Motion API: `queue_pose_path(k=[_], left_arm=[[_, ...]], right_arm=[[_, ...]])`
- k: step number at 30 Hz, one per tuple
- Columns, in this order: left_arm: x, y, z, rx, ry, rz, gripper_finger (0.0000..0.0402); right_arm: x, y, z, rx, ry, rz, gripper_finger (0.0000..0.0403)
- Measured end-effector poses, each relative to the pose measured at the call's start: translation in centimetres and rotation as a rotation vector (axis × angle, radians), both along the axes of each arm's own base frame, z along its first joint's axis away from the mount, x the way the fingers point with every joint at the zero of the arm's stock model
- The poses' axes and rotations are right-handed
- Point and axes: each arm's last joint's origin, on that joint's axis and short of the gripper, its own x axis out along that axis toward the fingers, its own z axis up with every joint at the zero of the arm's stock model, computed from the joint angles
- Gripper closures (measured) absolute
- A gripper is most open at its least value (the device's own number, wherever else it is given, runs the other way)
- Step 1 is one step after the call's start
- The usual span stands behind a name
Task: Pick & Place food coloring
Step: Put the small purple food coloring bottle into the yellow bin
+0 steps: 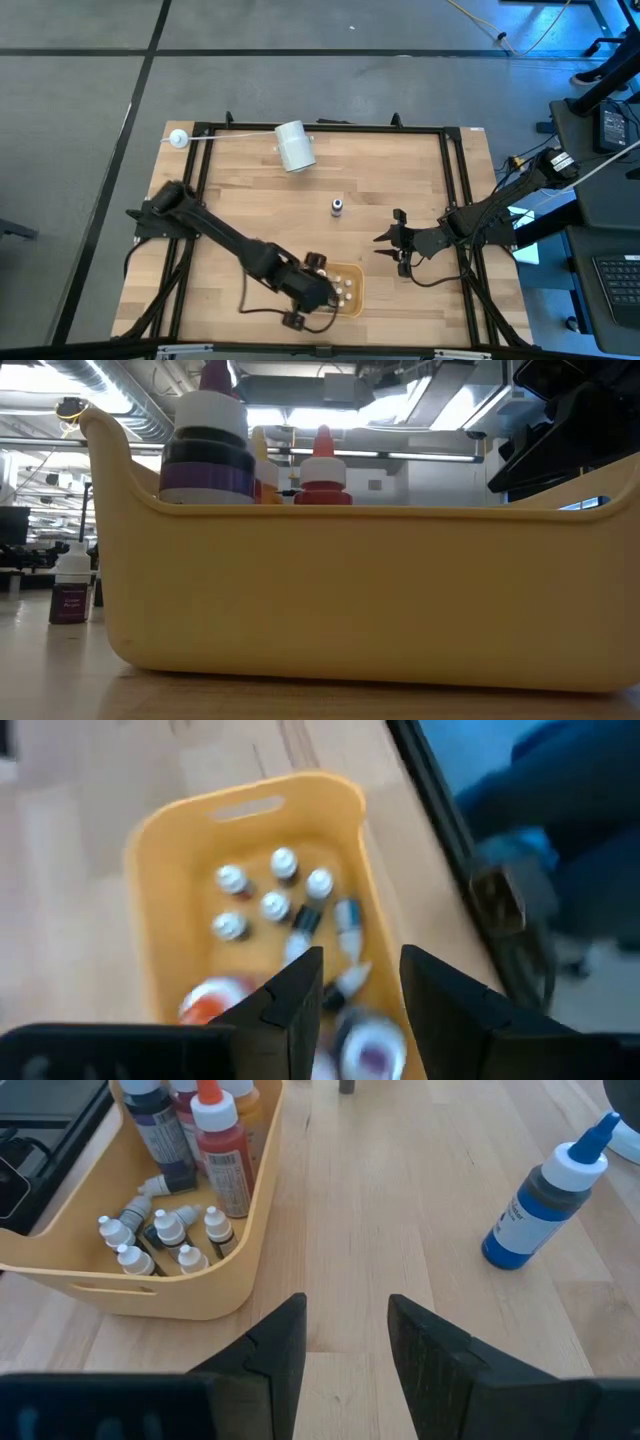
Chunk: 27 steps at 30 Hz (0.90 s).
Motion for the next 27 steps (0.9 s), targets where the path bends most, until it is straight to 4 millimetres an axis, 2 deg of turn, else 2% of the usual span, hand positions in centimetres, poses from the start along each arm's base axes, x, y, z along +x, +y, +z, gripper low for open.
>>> queue_pose_path(k=[4,9,12,19,22,27], left_arm=[[-2.3,1.4,2.1,0.057,0.068,0.022,0.0268],[-4.5,2.1,2.7,0.118,0.170,0.156,0.0271],[-5.1,2.1,2.5,0.185,0.196,0.209,0.0272],[-6.1,2.8,1.6,0.200,0.202,0.238,0.0268],[-7.3,3.5,0.6,0.175,0.187,0.270,0.0270],[-8.9,4.4,-1.0,0.031,0.071,0.278,0.0271]], right_arm=[[0.0,0.0,0.0,0.000,0.000,0.000,0.0258],[0.0,0.0,0.0,0.000,0.000,0.000,0.0258],[0.0,0.0,0.0,0.000,0.000,0.000,0.0258],[0.0,0.0,0.0,0.000,0.000,0.000,0.0258],[0.0,0.0,0.0,-0.001,0.002,0.000,0.0258],[0.0,0.0,0.0,-0.002,0.003,0.000,0.0258]])
